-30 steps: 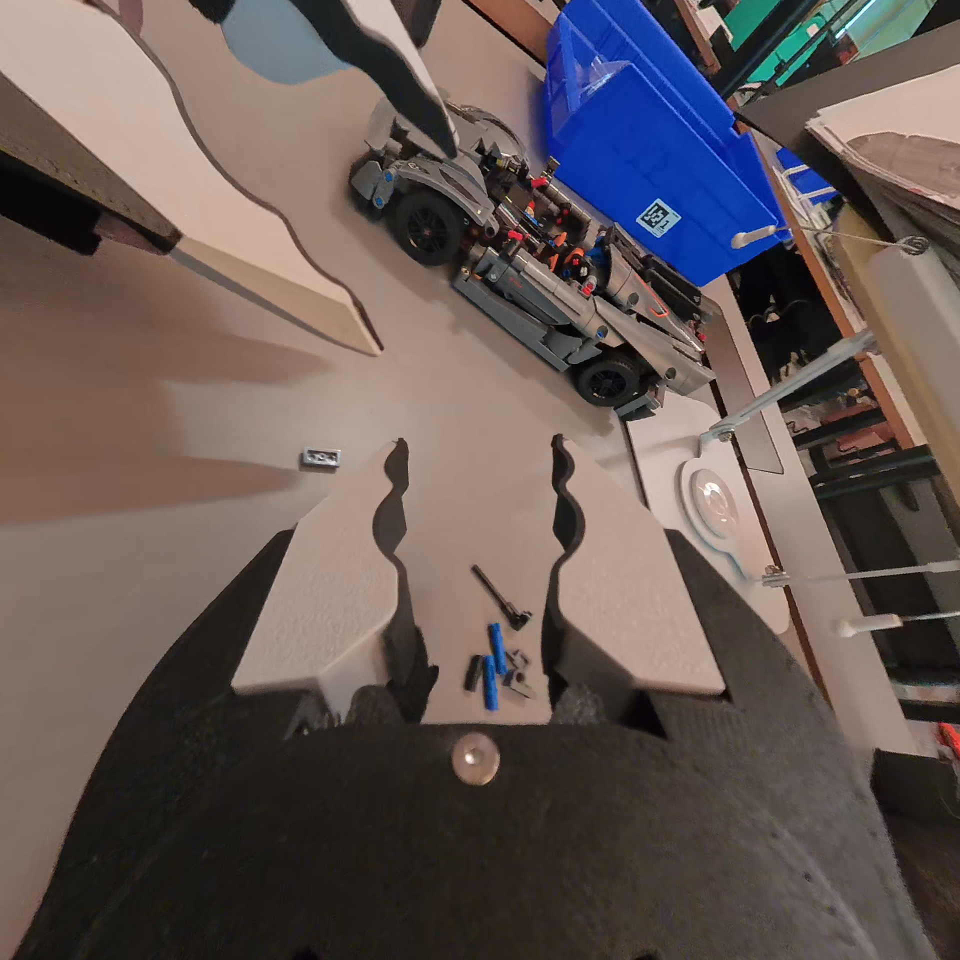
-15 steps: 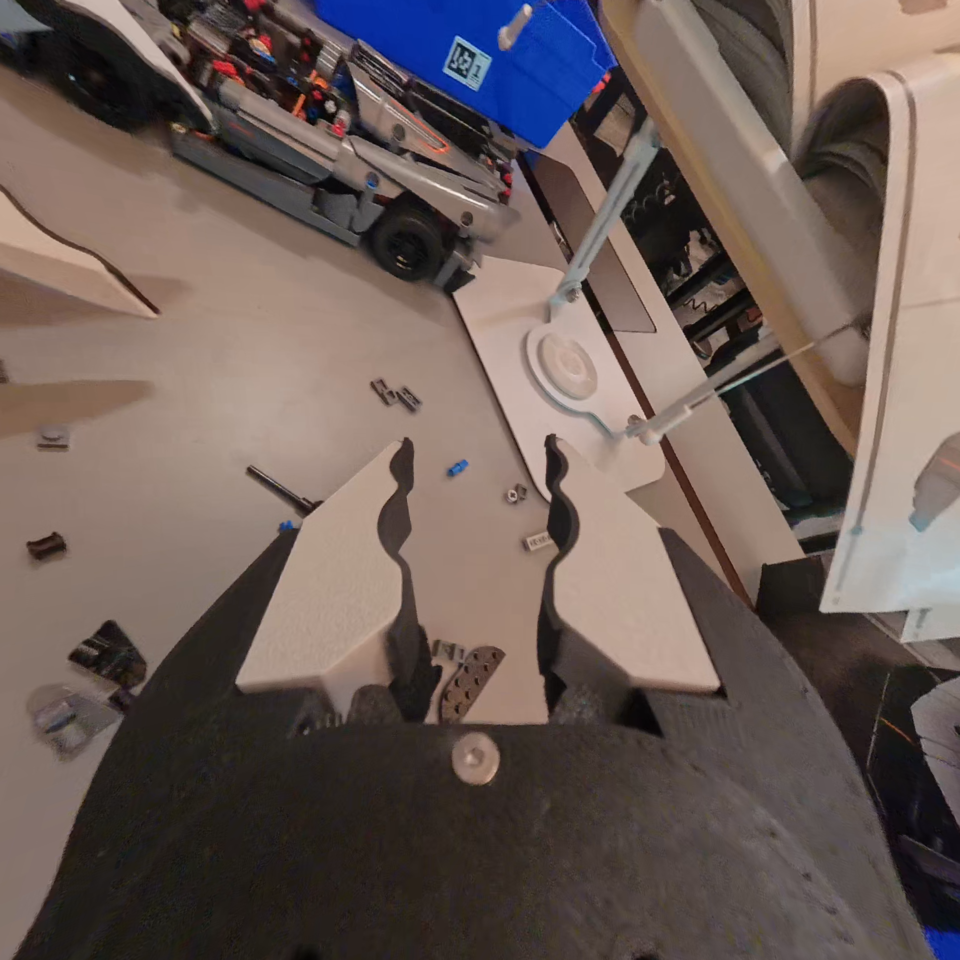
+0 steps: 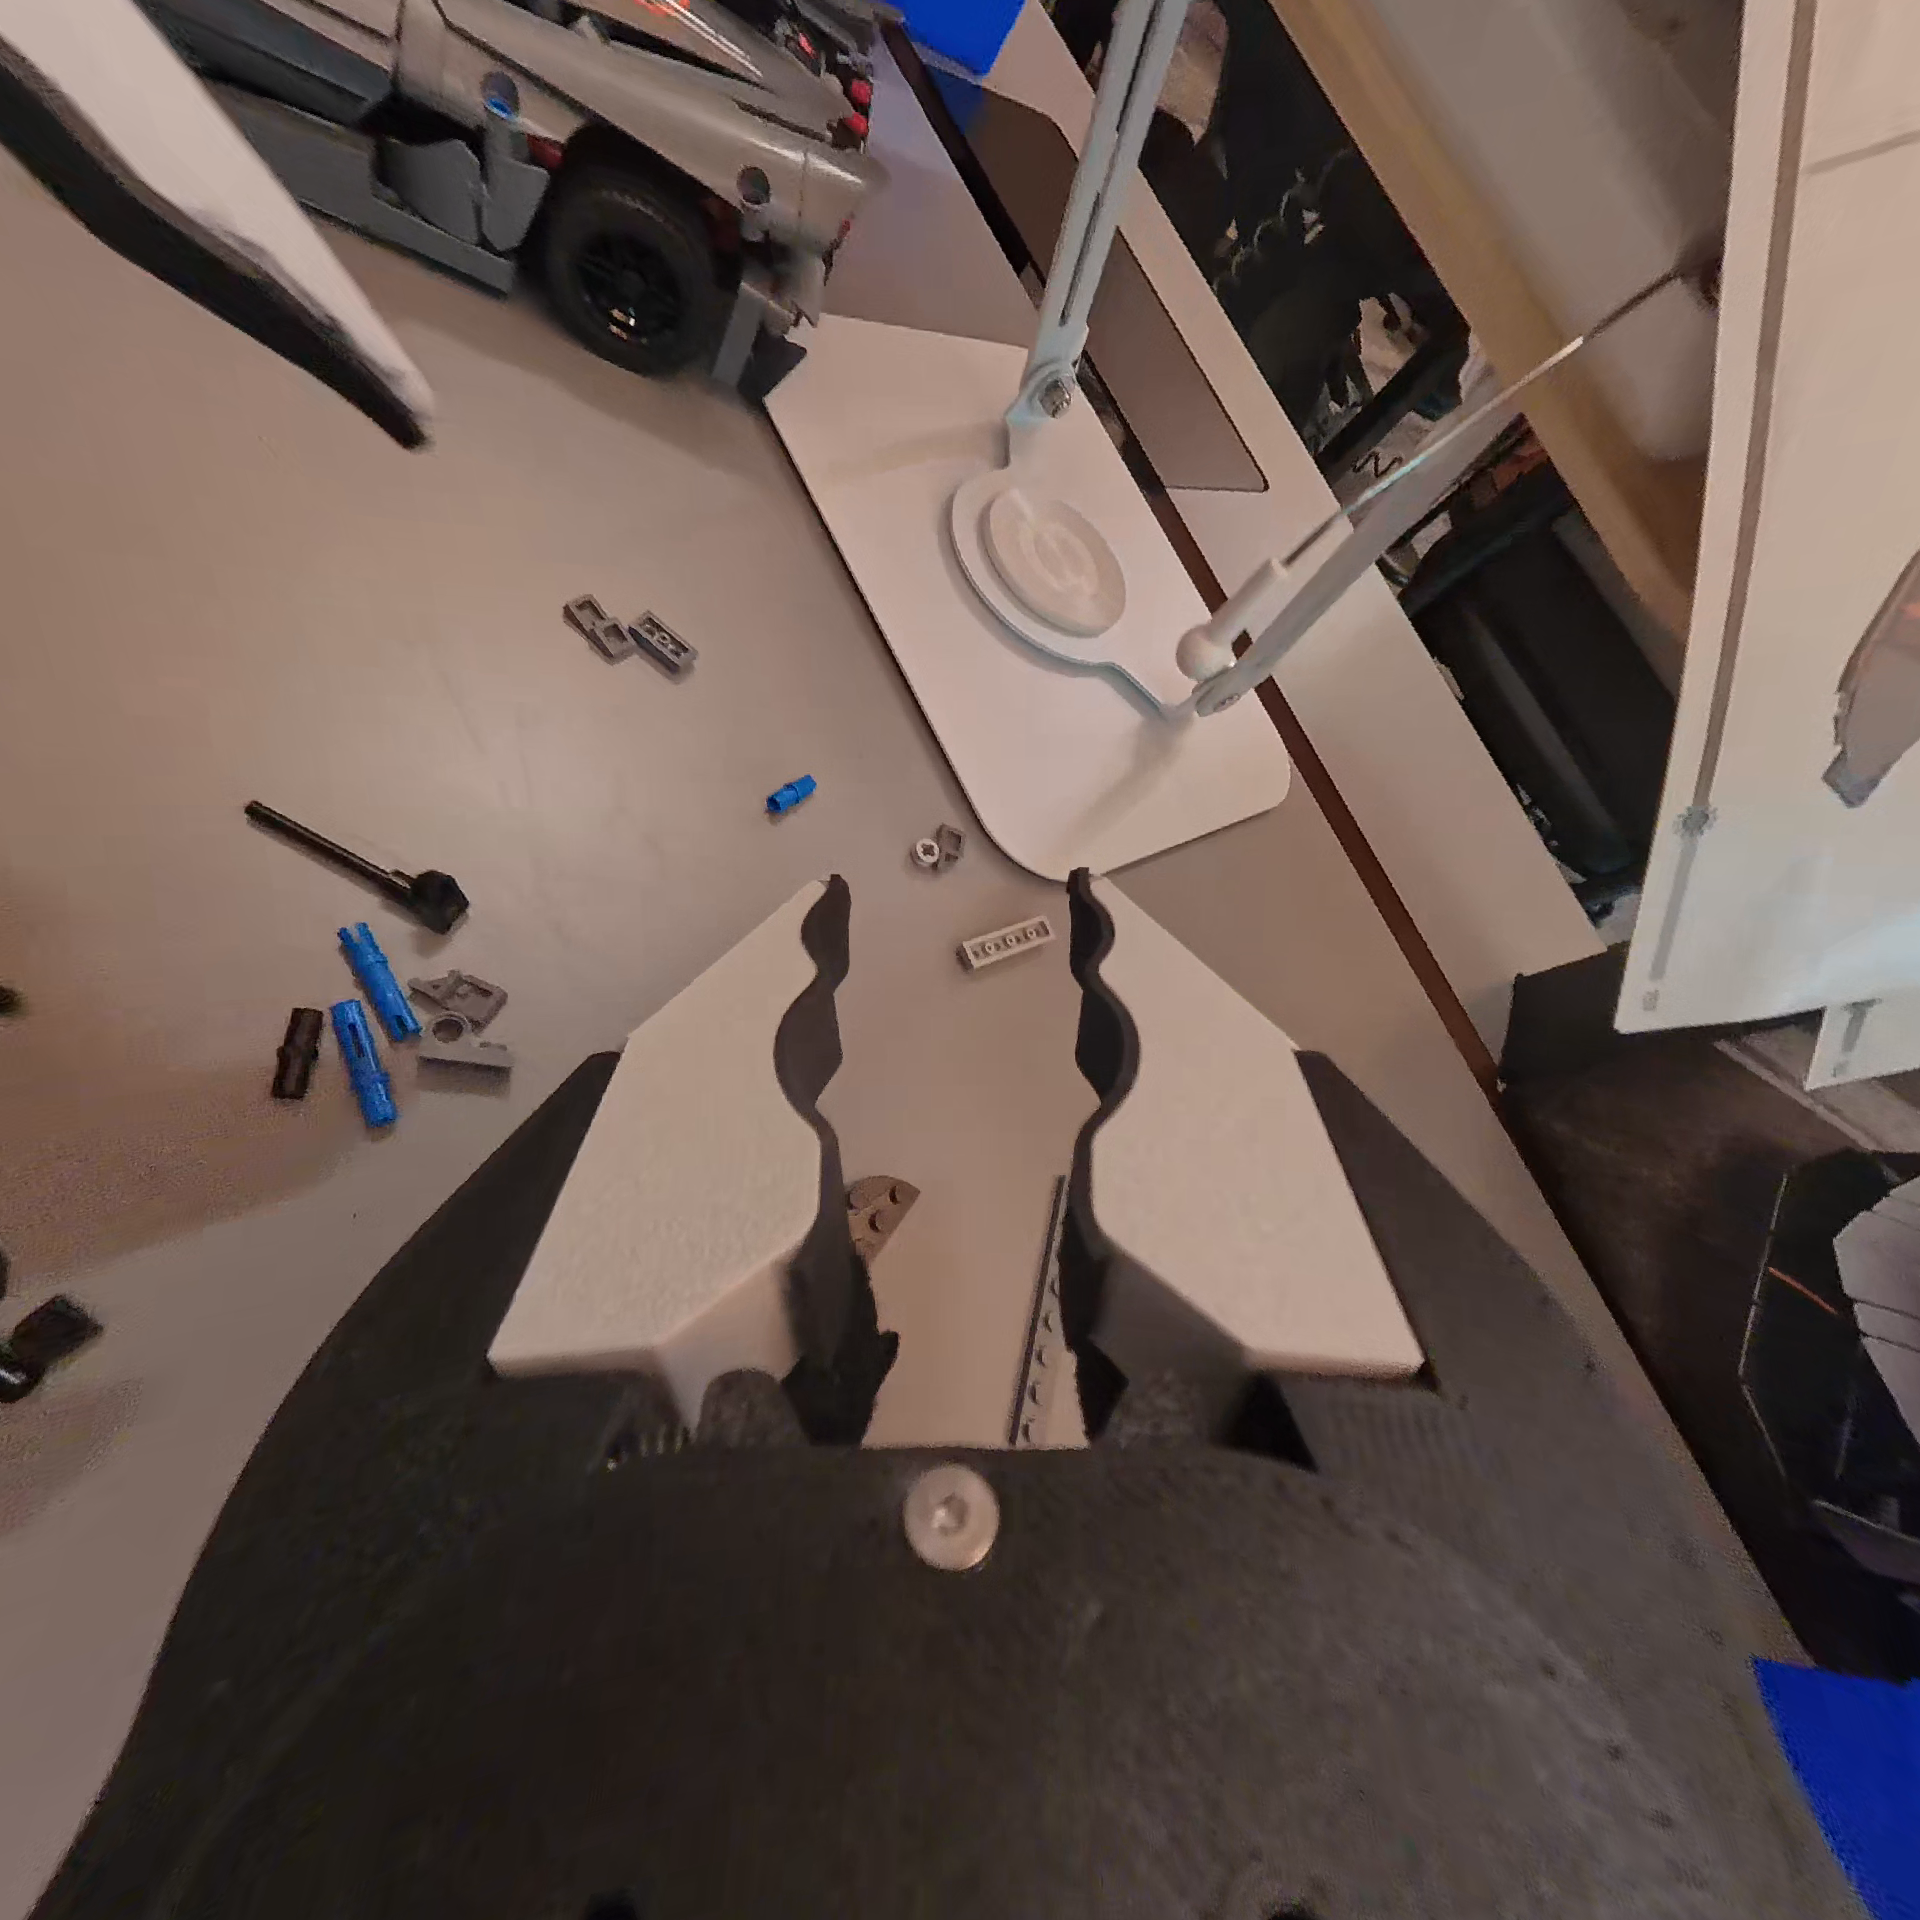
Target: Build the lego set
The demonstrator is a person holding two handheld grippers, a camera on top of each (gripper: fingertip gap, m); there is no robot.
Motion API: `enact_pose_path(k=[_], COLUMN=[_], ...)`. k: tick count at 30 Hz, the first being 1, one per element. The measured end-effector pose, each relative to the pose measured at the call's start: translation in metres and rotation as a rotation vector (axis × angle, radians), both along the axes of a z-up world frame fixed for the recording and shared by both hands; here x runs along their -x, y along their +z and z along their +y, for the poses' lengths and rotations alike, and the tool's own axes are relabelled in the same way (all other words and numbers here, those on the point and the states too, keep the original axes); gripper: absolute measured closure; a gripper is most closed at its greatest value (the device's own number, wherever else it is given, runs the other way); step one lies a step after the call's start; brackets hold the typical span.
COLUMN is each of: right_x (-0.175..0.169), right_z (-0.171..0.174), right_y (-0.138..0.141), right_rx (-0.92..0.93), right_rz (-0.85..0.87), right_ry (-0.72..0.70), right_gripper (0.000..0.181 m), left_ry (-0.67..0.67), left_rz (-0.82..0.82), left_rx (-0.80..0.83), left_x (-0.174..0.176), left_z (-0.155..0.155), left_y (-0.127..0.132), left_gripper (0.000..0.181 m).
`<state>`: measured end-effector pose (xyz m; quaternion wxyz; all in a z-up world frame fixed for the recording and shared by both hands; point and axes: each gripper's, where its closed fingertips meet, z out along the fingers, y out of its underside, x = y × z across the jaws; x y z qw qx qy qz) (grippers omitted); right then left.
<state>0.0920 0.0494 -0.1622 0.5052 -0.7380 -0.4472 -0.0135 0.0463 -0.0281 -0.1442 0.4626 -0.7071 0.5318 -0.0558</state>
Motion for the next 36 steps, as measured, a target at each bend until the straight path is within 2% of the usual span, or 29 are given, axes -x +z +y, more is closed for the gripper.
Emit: enact_pose_path(k=[2,4,6,10,13,15,17,20,24,29,34,36], right_x=[-0.004,-0.009,-0.013,-0.022,-0.035,-0.056,-0.085,-0.136,-0.185,-0.226,-0.257,-0.259], right_z=[0.002,0.004,0.007,0.012,0.013,0.011,0.002,-0.02,-0.051,-0.075,-0.08,-0.078], right_y=[-0.003,-0.004,-0.005,-0.008,0.003,0.017,0.022,0.021,0.006,-0.023,-0.037,-0.044], right_rx=[0.009,0.012,0.023,0.035,0.028,0.053,0.166,0.36,0.544,0.691,0.755,0.771], right_rz=[-0.002,-0.009,0.003,-0.007,-0.033,-0.042,-0.057,-0.057,-0.095,-0.241,-0.232,-0.215], right_ry=[-0.008,-0.018,-0.024,-0.049,-0.073,-0.111,-0.148,-0.216,-0.29,-0.398,-0.567,-0.586], right_gripper=[0.14,0.14,0.141,0.142,0.149,0.154,0.166,0.171,0.175,0.179,0.176,0.174], left_ry=[-0.046,-0.087,-0.114,-0.075,-0.046,-0.034,-0.02,-0.018,-0.035,-0.059,-0.06,-0.06], left_rz=[-0.013,-0.051,-0.11,-0.148,-0.219,-0.275,-0.313,-0.341,-0.345,-0.333,-0.34,-0.345], left_rx=[-0.078,-0.056,-0.06,0.012,0.021,0.069,0.097,0.109,0.131,0.149,0.161,0.169], left_x=[-0.012,-0.016,-0.016,-0.01,-0.004,-0.001,0.001,0.001,-0.005,-0.011,-0.012,-0.012], left_z=[0.01,0.007,0.003,0.012,0.019,0.02,0.022,0.022,0.019,0.015,0.016,0.016], left_y=[-0.001,-0.006,0.0,-0.009,0.001,0.004,0.007,0.011,0.008,0.004,0.004,0.004], left_gripper=[0.111,0.112,0.116,0.111,0.114,0.113,0.113,0.114,0.114,0.114,0.114,0.114])
